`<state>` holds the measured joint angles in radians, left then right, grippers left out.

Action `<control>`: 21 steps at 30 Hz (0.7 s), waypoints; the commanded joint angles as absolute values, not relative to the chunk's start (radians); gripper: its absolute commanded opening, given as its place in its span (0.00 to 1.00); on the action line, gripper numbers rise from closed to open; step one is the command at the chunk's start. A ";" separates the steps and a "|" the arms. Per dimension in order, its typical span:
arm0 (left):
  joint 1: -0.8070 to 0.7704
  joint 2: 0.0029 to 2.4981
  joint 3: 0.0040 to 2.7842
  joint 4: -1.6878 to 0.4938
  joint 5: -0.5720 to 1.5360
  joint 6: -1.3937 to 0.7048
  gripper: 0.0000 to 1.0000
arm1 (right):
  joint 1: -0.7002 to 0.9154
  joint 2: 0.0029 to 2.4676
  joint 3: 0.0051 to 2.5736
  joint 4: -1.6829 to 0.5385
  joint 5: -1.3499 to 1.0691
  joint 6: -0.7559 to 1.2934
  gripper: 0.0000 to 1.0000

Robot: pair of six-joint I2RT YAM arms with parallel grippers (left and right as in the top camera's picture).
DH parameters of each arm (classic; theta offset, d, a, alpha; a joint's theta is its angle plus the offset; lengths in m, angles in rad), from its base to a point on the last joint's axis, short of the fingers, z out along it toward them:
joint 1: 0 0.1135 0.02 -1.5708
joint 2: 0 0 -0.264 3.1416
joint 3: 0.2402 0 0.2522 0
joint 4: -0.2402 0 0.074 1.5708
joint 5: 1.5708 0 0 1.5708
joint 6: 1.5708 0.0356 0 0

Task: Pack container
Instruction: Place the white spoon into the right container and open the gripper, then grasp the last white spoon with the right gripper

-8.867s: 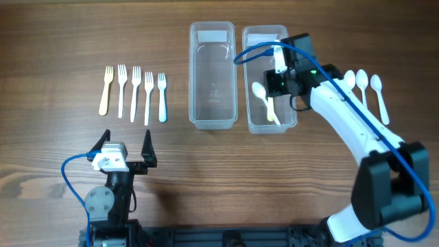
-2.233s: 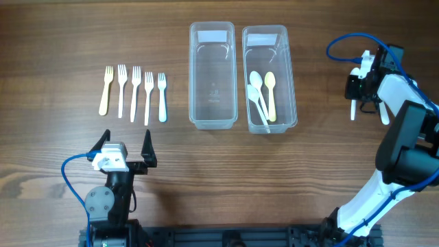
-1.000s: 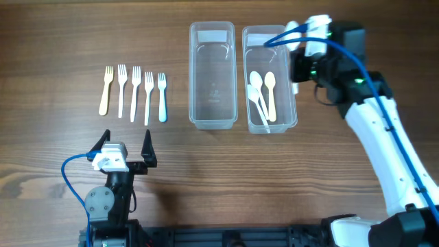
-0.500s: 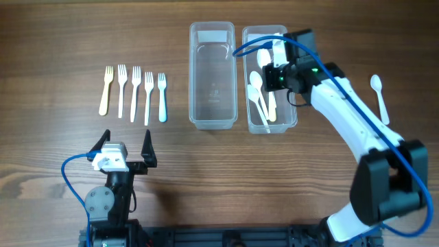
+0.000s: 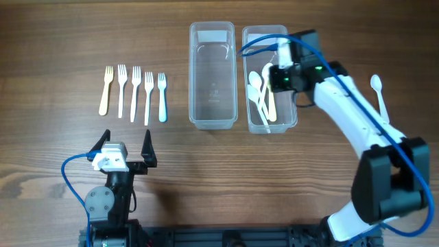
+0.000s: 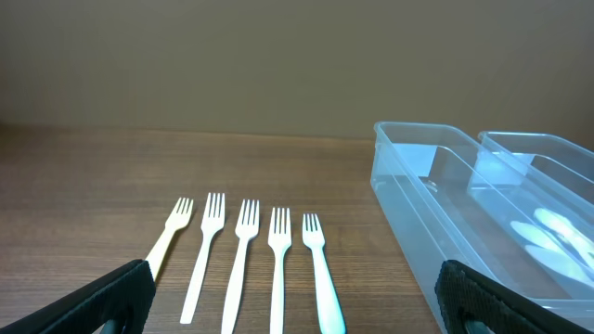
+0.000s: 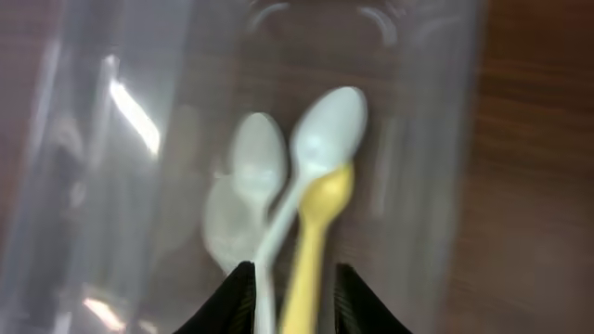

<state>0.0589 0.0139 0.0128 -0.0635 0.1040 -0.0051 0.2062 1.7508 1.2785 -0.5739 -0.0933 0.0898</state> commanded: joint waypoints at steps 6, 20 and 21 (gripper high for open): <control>0.055 0.007 0.006 -0.063 0.123 -0.011 1.00 | -0.097 1.638 1.305 -0.678 0.087 0.019 0.27; 0.055 0.007 0.006 -0.063 0.123 -0.011 1.00 | -0.491 1.662 1.301 -0.610 0.040 -0.004 0.34; 0.055 0.007 0.006 -0.063 0.123 -0.011 1.00 | -0.500 1.671 1.301 -0.604 0.039 -0.036 0.34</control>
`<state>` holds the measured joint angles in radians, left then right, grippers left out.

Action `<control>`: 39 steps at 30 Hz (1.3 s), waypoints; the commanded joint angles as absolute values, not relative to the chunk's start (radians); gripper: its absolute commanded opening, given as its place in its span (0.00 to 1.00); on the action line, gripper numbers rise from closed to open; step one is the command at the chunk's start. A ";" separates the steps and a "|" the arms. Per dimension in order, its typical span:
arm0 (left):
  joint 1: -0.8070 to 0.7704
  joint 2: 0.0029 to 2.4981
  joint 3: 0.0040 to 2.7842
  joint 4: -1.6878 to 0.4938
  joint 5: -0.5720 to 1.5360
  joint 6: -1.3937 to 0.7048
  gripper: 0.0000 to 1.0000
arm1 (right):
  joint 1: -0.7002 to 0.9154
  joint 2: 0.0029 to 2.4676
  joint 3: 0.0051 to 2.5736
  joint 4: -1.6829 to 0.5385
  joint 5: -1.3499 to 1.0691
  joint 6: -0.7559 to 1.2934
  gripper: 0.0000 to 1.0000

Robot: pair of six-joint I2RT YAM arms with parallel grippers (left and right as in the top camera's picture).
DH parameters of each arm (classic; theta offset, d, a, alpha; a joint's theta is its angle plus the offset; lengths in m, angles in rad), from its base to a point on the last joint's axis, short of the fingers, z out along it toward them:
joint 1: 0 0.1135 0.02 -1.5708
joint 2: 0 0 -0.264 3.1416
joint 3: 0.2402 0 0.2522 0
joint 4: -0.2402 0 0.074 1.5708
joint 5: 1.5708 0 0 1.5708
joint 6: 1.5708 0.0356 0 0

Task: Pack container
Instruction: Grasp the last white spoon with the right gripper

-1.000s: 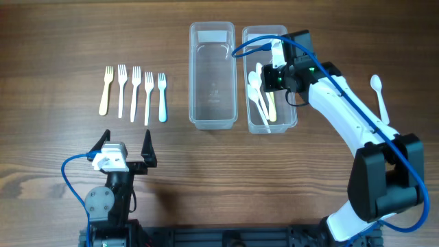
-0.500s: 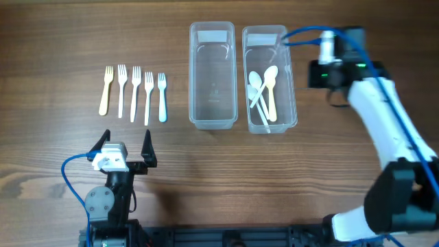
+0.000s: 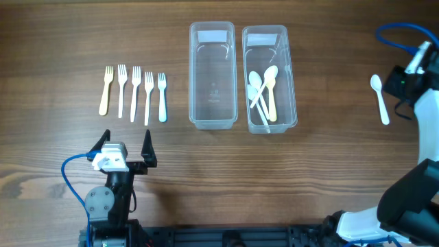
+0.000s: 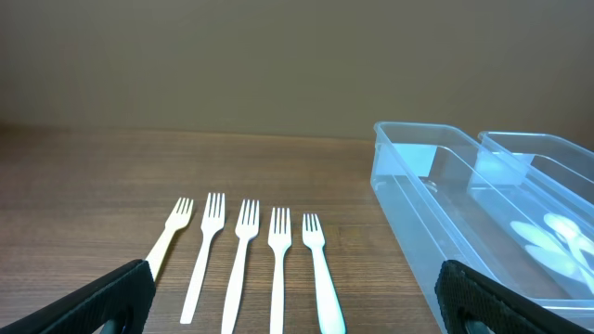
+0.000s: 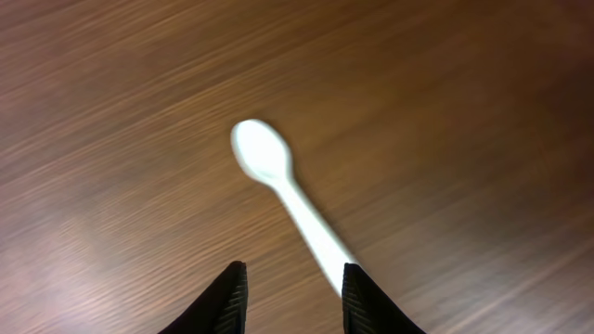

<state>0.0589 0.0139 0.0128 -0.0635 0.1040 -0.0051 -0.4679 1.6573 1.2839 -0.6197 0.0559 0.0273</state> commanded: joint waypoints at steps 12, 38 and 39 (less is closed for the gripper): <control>0.055 0.007 0.006 -0.063 0.123 -0.011 1.00 | -0.515 1.834 1.301 -0.576 -0.026 -0.265 0.61; 0.055 0.007 0.006 -0.063 0.123 -0.011 1.00 | -0.514 2.040 1.301 -0.432 -0.197 -0.236 0.27; 0.055 0.007 0.006 -0.063 0.123 -0.011 1.00 | -0.514 2.040 1.301 -0.429 -0.197 -0.219 0.21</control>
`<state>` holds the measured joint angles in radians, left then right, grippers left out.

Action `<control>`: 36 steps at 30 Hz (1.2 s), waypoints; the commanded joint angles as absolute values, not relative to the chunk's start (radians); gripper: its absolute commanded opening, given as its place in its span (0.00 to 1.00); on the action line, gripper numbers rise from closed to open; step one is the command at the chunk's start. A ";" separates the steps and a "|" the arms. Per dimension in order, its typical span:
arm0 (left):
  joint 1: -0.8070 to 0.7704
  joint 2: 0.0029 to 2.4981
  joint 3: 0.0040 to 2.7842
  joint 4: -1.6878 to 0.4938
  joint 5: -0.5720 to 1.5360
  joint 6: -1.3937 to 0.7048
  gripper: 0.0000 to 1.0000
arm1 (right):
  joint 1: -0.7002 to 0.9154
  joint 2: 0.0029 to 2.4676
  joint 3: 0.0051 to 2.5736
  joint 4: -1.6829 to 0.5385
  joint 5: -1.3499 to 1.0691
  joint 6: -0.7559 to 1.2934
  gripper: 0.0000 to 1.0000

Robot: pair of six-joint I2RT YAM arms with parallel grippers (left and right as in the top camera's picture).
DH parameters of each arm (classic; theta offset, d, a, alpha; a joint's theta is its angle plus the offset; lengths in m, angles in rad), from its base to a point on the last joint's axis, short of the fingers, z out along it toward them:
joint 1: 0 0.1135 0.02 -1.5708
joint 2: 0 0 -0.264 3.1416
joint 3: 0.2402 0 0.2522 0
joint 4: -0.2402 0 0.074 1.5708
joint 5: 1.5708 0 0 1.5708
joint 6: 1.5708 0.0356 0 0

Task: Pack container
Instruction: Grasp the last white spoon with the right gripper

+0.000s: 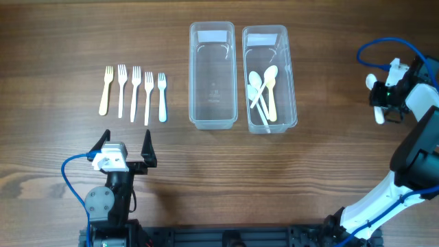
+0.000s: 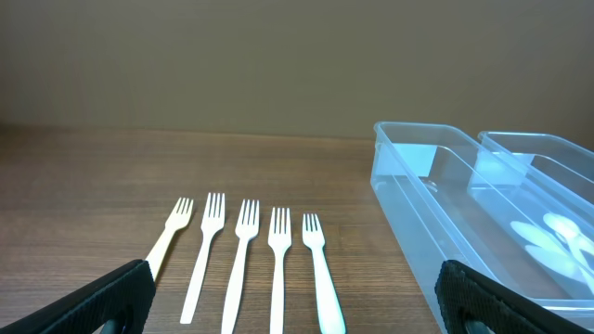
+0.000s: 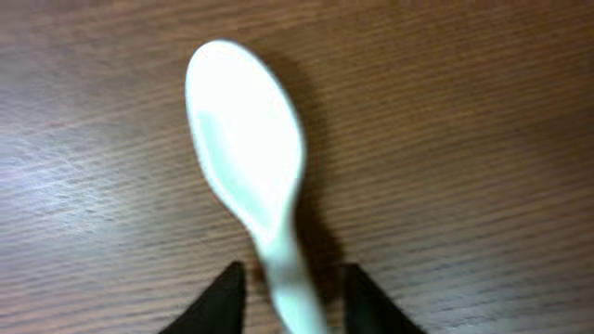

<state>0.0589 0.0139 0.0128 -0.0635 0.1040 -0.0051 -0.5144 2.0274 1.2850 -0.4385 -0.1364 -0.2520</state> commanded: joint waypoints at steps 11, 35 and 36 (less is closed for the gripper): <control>0.055 0.007 0.006 -0.063 0.123 -0.011 1.00 | -0.514 2.040 1.301 -0.428 -0.257 -0.049 0.04; 0.055 0.007 0.006 -0.063 0.123 -0.011 1.00 | -0.410 1.793 1.301 -0.432 -0.467 0.081 0.04; 0.055 0.007 0.006 -0.063 0.123 -0.011 1.00 | -0.393 1.775 1.301 -0.434 -0.472 0.082 0.04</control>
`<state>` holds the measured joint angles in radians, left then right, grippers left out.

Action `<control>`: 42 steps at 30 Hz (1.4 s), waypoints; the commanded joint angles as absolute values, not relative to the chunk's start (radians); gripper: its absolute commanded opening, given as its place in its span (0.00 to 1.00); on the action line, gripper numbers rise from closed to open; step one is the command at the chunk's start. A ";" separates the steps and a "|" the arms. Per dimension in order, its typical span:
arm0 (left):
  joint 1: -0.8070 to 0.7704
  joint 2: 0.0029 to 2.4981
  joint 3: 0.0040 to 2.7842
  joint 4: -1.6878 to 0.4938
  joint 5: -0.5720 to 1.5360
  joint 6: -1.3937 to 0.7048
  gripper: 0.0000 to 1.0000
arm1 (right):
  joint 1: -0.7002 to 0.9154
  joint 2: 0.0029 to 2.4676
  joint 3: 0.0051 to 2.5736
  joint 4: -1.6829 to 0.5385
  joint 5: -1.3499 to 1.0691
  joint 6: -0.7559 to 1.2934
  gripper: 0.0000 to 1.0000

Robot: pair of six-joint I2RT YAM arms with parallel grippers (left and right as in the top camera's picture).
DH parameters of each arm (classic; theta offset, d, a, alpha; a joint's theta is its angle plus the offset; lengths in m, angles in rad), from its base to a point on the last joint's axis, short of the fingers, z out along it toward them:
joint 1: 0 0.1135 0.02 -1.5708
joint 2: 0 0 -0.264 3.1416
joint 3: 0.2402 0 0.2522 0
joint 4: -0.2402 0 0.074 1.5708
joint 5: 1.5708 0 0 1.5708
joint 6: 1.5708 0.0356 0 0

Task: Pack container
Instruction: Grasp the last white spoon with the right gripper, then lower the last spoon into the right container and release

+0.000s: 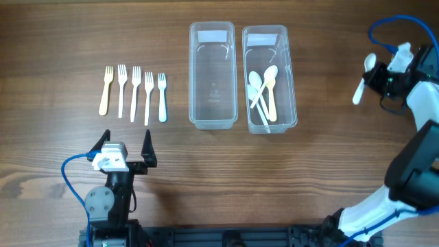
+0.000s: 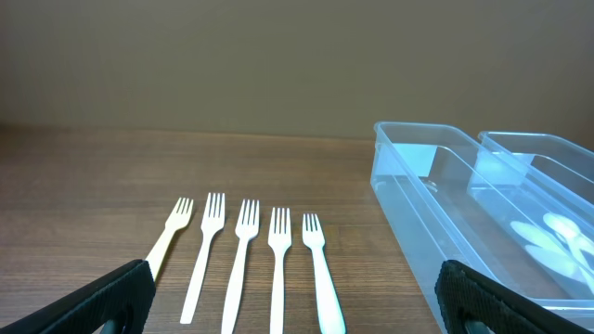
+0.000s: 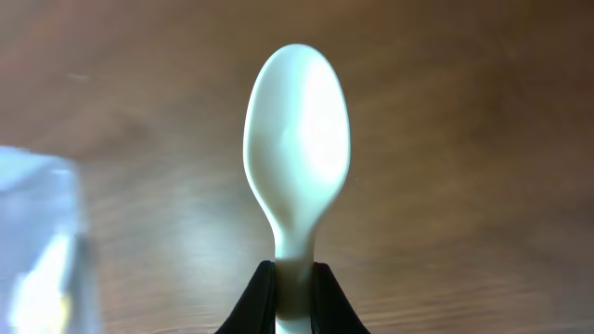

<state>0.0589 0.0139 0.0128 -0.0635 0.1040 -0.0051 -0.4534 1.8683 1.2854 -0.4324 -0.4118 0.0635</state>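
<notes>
A white spoon (image 3: pixel 297 162) (image 1: pixel 363 77) is held off the table at the far right, with my right gripper (image 3: pixel 294 283) (image 1: pixel 381 77) shut on its handle. Two clear containers stand at the top middle: the left one (image 1: pixel 212 75) holds nothing, the right one (image 1: pixel 269 68) holds several spoons, one of them yellow. Several forks (image 1: pixel 134 92) (image 2: pixel 243 255) lie in a row at the left, one cream and one pale blue among white ones. My left gripper (image 1: pixel 122 152) (image 2: pixel 297 297) rests open near the front edge, short of the forks.
The wooden table (image 1: pixel 329 165) carries nothing else. A blue cable (image 1: pixel 394 24) loops over the right arm. In the right wrist view a corner of the spoon container (image 3: pixel 37 232) shows at the left edge.
My right gripper, then open around the white spoon lying on the table, is now shut on its handle and holds it lifted, a little farther back. The left arm has not moved.
My right gripper was over the right container with spoons lying in it. Then it was at the far right edge, open near a lone white spoon on the table. It then straddled that spoon, and now holds it raised.
</notes>
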 commanded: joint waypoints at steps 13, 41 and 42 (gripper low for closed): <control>0.055 0.007 0.006 -0.063 0.123 -0.011 1.00 | 0.028 1.627 1.301 -0.438 -0.407 0.138 0.04; 0.055 0.007 0.006 -0.063 0.123 -0.011 1.00 | 0.305 1.861 1.301 -0.411 -0.101 0.160 0.06; 0.055 0.007 0.006 -0.063 0.123 -0.011 1.00 | 0.305 1.861 1.301 -0.411 -0.101 0.160 0.10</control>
